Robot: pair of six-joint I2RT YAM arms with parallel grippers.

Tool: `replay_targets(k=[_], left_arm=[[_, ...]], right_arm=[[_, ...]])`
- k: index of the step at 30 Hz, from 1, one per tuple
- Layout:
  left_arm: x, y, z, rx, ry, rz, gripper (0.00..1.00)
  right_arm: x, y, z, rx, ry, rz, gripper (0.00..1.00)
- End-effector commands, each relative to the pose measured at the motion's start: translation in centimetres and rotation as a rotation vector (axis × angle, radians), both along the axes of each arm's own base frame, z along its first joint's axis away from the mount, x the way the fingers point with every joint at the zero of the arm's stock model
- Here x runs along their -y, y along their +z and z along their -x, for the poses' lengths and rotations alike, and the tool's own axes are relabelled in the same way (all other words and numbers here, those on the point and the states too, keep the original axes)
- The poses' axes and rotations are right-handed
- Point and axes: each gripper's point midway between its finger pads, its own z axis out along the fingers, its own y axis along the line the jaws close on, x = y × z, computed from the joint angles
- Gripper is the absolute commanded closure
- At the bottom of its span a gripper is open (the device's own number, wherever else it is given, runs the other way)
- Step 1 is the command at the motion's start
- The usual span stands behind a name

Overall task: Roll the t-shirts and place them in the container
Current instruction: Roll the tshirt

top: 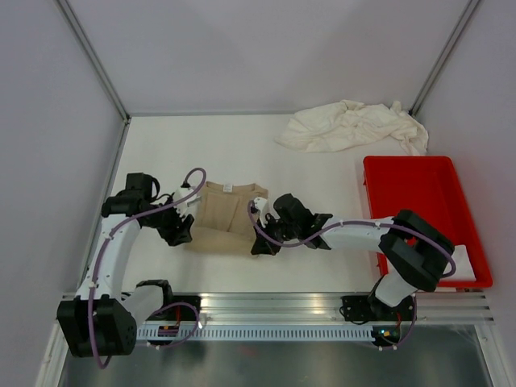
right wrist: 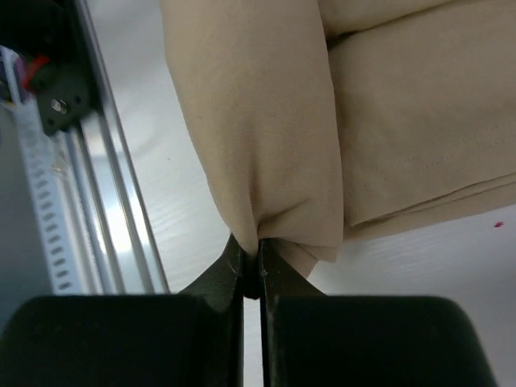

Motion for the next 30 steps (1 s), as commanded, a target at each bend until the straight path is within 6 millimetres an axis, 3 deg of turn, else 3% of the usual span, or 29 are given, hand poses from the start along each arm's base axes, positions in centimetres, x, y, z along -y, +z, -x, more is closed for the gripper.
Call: replay_targets(k=[1, 3, 4, 7, 10, 13, 17, 18, 22, 30], left_arm=[[0.8, 0.0, -1.3, 0.105, -0.09, 0.029, 0.33], [0.9, -0.3, -2.3, 0.158, -0.131, 0.007, 0.29], [1.0, -0.6, -2.4, 0.16, -0.148, -0.01, 0.19], [2.4, -1.2, -2.6, 0.192, -0.272, -0.054, 0.18], [3.0, -2.3, -4.2, 0.211, -0.315, -0.12, 0.18], [2.3, -3.5, -5.9, 0.24, -0.328, -0.227, 0.17], [2.2, -2.7, -7.1, 0.232, -0.27, -0.223, 0.17], [2.8, -1.6, -7.5, 0.245, -0.265, -0.183, 0.17], [4.0, -0.4, -5.9, 0.173, -0.31, -0.072, 0.16], [3.0, -5.4, -4.3, -0.012, -0.359, -0.114, 0.19]], right_arm=[[-0.6, 1.7, 0.6, -0.257, -0.042, -0.171, 1.0], [-0.3, 1.5, -1.1, -0.372, -0.126, -0.227, 1.0], [-0.2, 0.7, -1.1, -0.422, -0.13, -0.223, 1.0], [0.3, -0.7, -3.0, -0.439, -0.207, -0.175, 1.0], [0.2, -1.7, -3.3, -0.46, -0.211, -0.163, 0.99], [0.2, -1.5, -3.6, -0.451, -0.212, -0.175, 1.0], [0.2, -1.3, -4.5, -0.39, -0.192, -0.134, 1.0], [0.4, -1.6, -4.2, -0.393, -0.17, -0.112, 1.0], [0.0, -1.1, -4.6, -0.392, -0.121, -0.094, 1.0], [0.4, -1.4, -5.4, -0.383, -0.097, -0.076, 0.98]])
